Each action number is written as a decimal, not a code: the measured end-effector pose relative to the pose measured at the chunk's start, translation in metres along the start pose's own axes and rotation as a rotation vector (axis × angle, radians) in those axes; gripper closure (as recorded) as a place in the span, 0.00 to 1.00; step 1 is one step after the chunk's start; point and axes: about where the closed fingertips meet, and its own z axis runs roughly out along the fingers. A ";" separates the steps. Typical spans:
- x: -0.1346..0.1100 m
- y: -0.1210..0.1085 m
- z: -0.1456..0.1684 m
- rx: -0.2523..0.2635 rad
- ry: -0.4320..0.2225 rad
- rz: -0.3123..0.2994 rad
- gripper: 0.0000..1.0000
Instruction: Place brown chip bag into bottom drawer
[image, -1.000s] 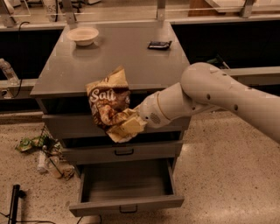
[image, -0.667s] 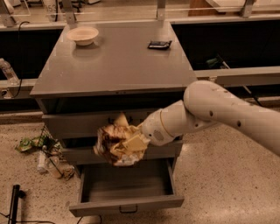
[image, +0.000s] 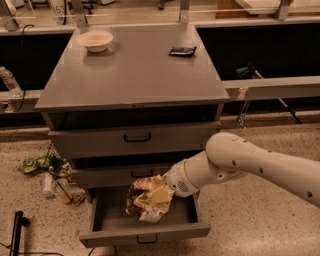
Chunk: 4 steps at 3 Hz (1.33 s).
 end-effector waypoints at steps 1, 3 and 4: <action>0.000 0.000 0.000 0.000 0.000 0.000 1.00; 0.063 -0.068 0.067 -0.021 -0.026 -0.130 1.00; 0.089 -0.101 0.101 -0.046 -0.016 -0.163 1.00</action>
Offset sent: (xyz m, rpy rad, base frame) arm 0.0246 -0.0204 -0.1275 0.0513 -0.0653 -0.0046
